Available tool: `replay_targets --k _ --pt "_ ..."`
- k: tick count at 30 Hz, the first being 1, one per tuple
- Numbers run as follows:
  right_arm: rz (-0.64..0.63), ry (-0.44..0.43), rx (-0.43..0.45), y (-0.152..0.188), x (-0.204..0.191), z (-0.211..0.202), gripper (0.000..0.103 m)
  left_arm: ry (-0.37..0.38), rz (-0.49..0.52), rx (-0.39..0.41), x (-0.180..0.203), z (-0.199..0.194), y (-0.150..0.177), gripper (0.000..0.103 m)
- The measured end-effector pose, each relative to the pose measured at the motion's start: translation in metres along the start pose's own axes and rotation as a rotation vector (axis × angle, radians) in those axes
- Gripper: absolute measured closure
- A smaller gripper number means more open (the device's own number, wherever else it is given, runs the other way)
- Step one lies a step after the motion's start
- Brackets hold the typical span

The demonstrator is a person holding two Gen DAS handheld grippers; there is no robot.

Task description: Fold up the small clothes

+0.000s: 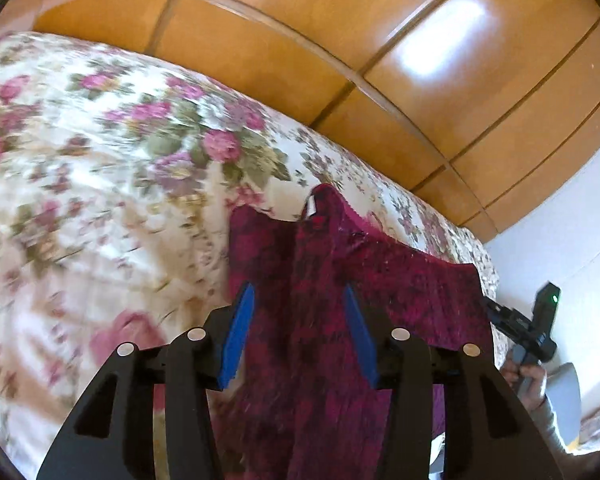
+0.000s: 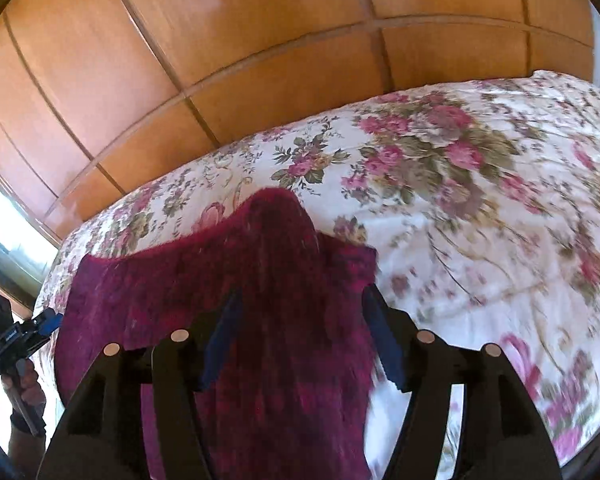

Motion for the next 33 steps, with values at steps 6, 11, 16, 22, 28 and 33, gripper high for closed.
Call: replay_targets --k 6,11,16,22,28,33 --pt "-0.069 0.016 0.004 -0.006 -0.015 0.01 0.083 -0.039 0.076 0.007 0.015 0.02 -0.01 0.091" --pt "-0.094 -0.027 0.137 -0.028 -0.035 -0.015 0.085 -0.094 0.095 0.076 0.011 0.009 -0.023 0.092" --pt "-0.093 0.131 0.042 -0.022 -0.018 0.044 0.084 -0.216 0.107 -0.022 -0.008 0.043 -0.018 0.092" --pt "-0.103 0.178 0.064 -0.016 -0.008 0.049 0.056 -0.324 0.142 0.007 -0.006 0.032 -0.021 0.075" --pt "-0.192 0.148 0.195 -0.027 -0.053 0.018 0.032 -0.429 0.169 0.101 0.015 0.012 -0.035 0.072" --pt "-0.322 0.056 0.125 -0.004 -0.116 0.038 0.026 -0.417 0.256 0.09 0.048 0.032 -0.042 0.072"
Point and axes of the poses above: each gripper's, at about its wrist camera, not at the fingertips, and z roughly the way its jaws point, x to its right, y to its underside, the point moved 8 cm from there along z, roughly the way its jaws point, and after that the axes turned 7 degrees about z, right-handed, at the moved point
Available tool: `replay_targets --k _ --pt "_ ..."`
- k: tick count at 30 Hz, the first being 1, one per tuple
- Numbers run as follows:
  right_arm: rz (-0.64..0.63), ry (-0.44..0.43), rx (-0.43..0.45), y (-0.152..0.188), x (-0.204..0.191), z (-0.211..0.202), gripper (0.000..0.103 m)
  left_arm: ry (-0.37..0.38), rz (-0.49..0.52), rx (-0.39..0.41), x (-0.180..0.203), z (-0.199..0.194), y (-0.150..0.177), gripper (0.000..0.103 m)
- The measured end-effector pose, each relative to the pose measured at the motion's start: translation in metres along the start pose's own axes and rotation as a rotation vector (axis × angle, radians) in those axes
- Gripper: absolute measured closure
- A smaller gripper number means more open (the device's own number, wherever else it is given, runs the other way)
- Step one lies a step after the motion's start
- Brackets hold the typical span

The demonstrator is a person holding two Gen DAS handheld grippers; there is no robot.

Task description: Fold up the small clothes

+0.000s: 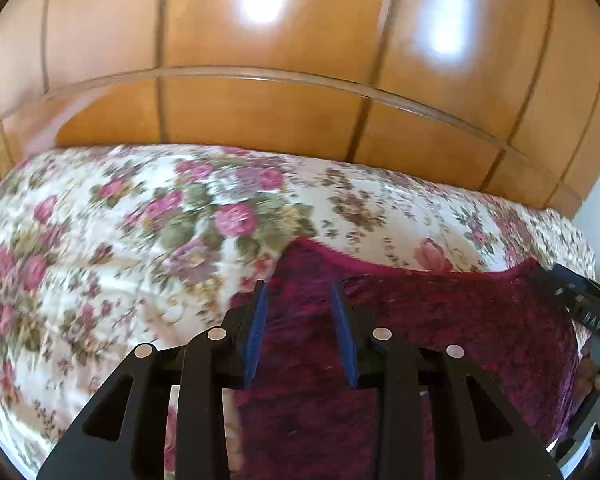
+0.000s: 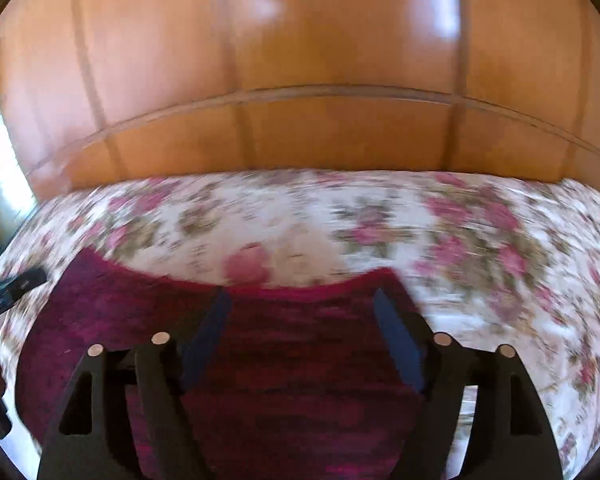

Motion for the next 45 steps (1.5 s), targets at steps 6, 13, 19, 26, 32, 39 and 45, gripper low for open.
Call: replay_targets --k 6,13,19,26,32,39,45 --pt "-0.067 0.045 -0.114 0.023 -0.023 0.042 0.02 -0.015 0.061 -0.071 0.014 0.039 0.006 0.072" --pt "0.045 0.012 -0.169 0.035 -0.001 0.068 0.013 -0.035 0.045 -0.094 0.003 0.061 0.029 0.072" --pt "0.057 0.018 -0.174 0.036 0.001 0.077 0.013 -0.049 0.027 -0.071 0.003 0.061 0.031 0.072" --pt "0.065 0.003 -0.16 0.034 0.001 0.072 0.013 -0.056 0.011 -0.046 0.003 0.047 0.03 0.072" --pt "0.105 -0.019 -0.136 0.027 0.005 0.05 0.011 -0.056 -0.005 -0.027 0.003 0.03 0.031 0.062" --pt "0.208 -0.04 -0.083 0.019 0.036 0.006 0.007 -0.054 0.001 0.001 0.01 0.009 0.034 0.053" --pt "0.308 -0.02 -0.048 0.024 0.087 -0.028 0.003 -0.041 -0.019 0.002 0.013 -0.001 0.04 0.053"
Point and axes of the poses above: each gripper's, at about its wrist camera, not at the fingertips, and z roughly the way its jaws point, x to its right, y to its underside, the point moved 8 cm from there along z, roughly the way its jaws point, and after that the axes turned 7 degrees about z, right-handed, at the moved point
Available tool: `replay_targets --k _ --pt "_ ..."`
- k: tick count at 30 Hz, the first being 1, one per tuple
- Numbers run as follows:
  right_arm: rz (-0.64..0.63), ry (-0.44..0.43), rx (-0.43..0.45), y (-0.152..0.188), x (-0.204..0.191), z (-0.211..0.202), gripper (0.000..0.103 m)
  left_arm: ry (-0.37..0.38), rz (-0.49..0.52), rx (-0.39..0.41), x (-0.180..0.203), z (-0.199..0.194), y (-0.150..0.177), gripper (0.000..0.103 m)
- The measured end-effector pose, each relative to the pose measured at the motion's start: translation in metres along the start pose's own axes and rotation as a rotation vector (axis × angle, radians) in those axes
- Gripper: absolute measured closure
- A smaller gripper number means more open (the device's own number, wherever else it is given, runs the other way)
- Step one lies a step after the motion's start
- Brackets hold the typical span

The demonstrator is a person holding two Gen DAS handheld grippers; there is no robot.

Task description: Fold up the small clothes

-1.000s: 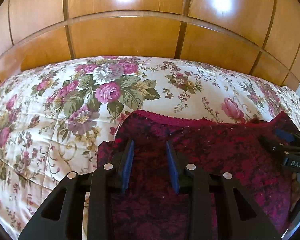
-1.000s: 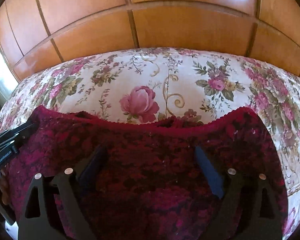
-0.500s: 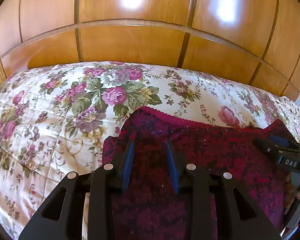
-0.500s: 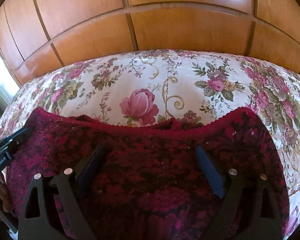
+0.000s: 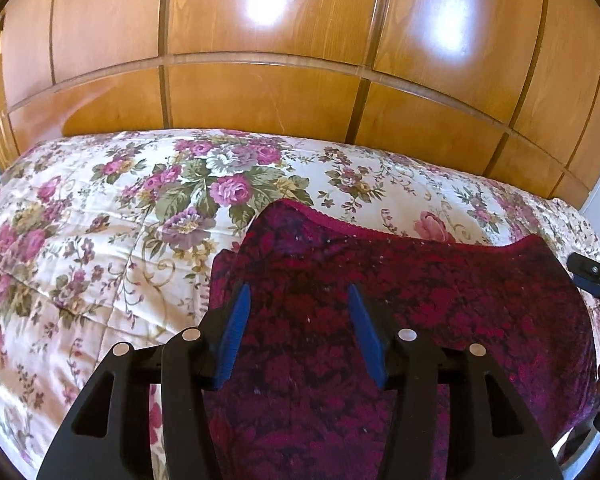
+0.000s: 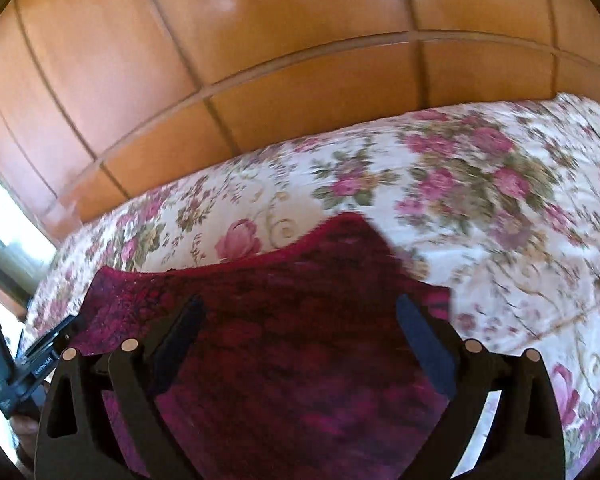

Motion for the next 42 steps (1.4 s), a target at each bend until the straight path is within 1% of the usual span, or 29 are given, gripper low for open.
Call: replay_targets --k 4,6,8,11,13,15,18,20,28,36,38,39,40,42 --pt "0.101 -0.011 -0.016 0.009 0.039 -0.011 0.003 0.001 0.002 0.019 0.006 -0.009 0.001 0.053" --pt "0.168 -0.037 -0.039 0.017 0.057 -0.013 0.003 0.003 0.012 0.024 0.011 -0.013 0.001 0.053" --pt "0.238 -0.102 -0.075 0.027 0.067 -0.013 0.003 0.005 0.022 0.033 0.015 -0.017 0.0 0.053" --pt "0.361 -0.236 -0.17 0.048 0.077 -0.007 0.002 0.024 0.023 0.039 0.022 -0.022 -0.001 0.053" --pt "0.383 -0.271 -0.213 0.06 0.079 -0.004 0.002 0.036 0.027 0.044 0.028 -0.026 -0.002 0.053" --pt "0.385 -0.28 -0.25 0.075 0.082 0.0 0.002 0.045 0.046 0.047 0.037 -0.028 -0.002 0.053" --pt "0.369 -0.33 -0.249 0.085 0.081 -0.006 0.002 0.062 0.07 0.041 0.05 -0.028 -0.001 0.053" --pt "0.368 -0.366 -0.267 0.092 0.079 -0.01 0.002 0.075 0.082 0.033 0.059 -0.026 0.002 0.053" --pt "0.315 -0.441 -0.293 0.104 0.066 -0.015 0.002 0.128 0.133 0.001 0.095 -0.014 0.009 0.053" --pt "0.242 -0.449 -0.293 0.109 0.048 -0.01 0.002 0.127 0.17 -0.039 0.111 0.002 0.02 0.053" --pt "0.221 -0.438 -0.288 0.109 0.045 -0.008 0.006 0.124 0.176 -0.043 0.113 0.004 0.021 0.053" --pt "0.209 -0.417 -0.284 0.111 0.039 -0.005 0.015 0.123 0.178 -0.045 0.113 0.006 0.022 0.053" --pt "0.205 -0.405 -0.283 0.113 0.04 -0.004 0.027 0.124 0.179 -0.049 0.113 0.008 0.024 0.052" --pt "0.207 -0.409 -0.281 0.116 0.036 -0.003 0.035 0.132 0.174 -0.058 0.112 0.011 0.026 0.052"
Point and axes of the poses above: each gripper's, at about its wrist camera, not at the fingertips, and z roughly the way its jaws point, x to its right, y to its underside, the point moved 8 cm from there along z, roughly the way its jaws point, and after that the axes turned 7 degrees about z, right-handed, at the moved point
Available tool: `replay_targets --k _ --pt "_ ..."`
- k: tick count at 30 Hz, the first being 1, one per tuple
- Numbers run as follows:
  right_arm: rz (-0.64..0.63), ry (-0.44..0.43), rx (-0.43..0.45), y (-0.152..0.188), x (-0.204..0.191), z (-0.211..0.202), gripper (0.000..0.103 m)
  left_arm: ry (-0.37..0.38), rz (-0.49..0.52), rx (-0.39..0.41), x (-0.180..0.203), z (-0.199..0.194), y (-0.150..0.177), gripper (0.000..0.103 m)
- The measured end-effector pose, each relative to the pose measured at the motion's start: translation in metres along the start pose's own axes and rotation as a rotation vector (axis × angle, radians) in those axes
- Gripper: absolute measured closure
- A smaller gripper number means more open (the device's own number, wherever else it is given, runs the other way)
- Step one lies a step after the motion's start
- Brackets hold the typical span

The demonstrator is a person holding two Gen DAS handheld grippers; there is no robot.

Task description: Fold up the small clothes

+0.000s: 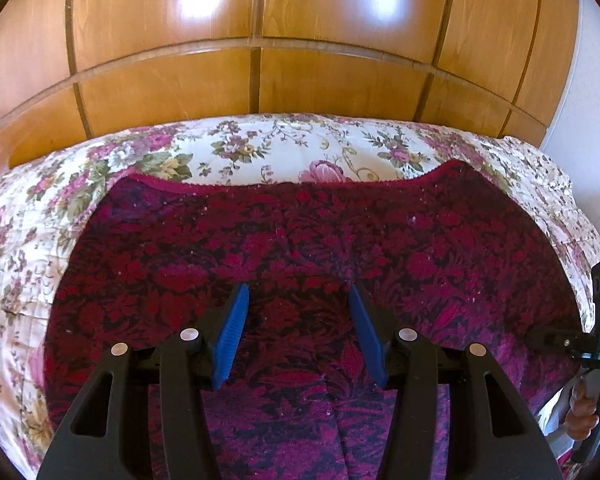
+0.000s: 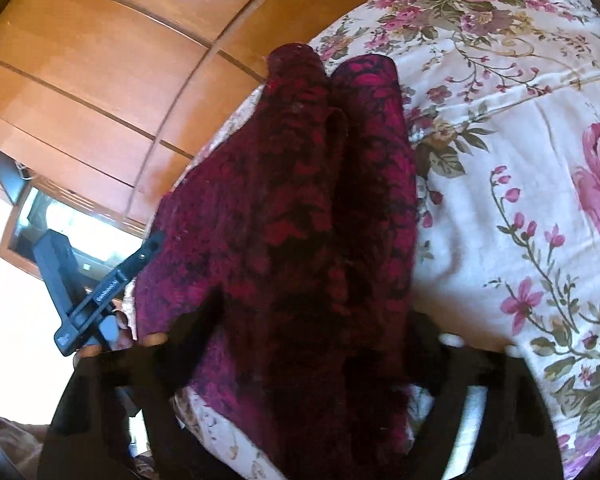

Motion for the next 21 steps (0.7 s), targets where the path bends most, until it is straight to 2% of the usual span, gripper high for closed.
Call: replay_targets --k 1,6,8,9,10,15,18,21 --pt "0.004 -0.008 -0.002 0.0 -0.001 0.001 0.042 0.009 -0.008 -0.003 -0.001 0.001 0.001 0.052" --pt "-0.001 -0.013 0.014 0.003 -0.013 -0.001 0.054 0.087 -0.08 -0.006 -0.01 -0.002 0.001 0.052" --pt "-0.012 -0.005 0.021 -0.001 -0.021 0.0 0.056 0.118 -0.115 -0.01 -0.014 -0.005 0.001 0.052" --pt "-0.019 -0.001 0.024 -0.001 -0.023 -0.001 0.057 0.129 -0.128 -0.011 -0.016 -0.005 0.001 0.055" --pt "-0.024 0.006 0.027 -0.002 -0.024 -0.002 0.058 0.141 -0.143 -0.013 -0.018 -0.007 0.001 0.061" --pt "-0.057 0.02 0.056 -0.003 -0.043 -0.001 0.063 0.217 -0.185 -0.029 -0.025 -0.012 0.005 0.07" --pt "-0.099 0.008 0.079 -0.005 -0.066 -0.003 0.065 0.209 -0.162 -0.05 -0.024 -0.007 0.009 0.07" --pt "-0.151 -0.039 0.095 -0.01 -0.089 -0.016 0.066 0.234 -0.18 -0.058 -0.026 -0.004 0.009 0.07"
Point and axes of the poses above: each gripper's, at about its wrist camera, not at the fingertips, and z roughly the way its jaws point, x to its right, y to its underside, the point moved 8 cm from there along z, roughly the way its jaws point, and after that the axes turned 7 degrees about z, right-handed, at the moved point
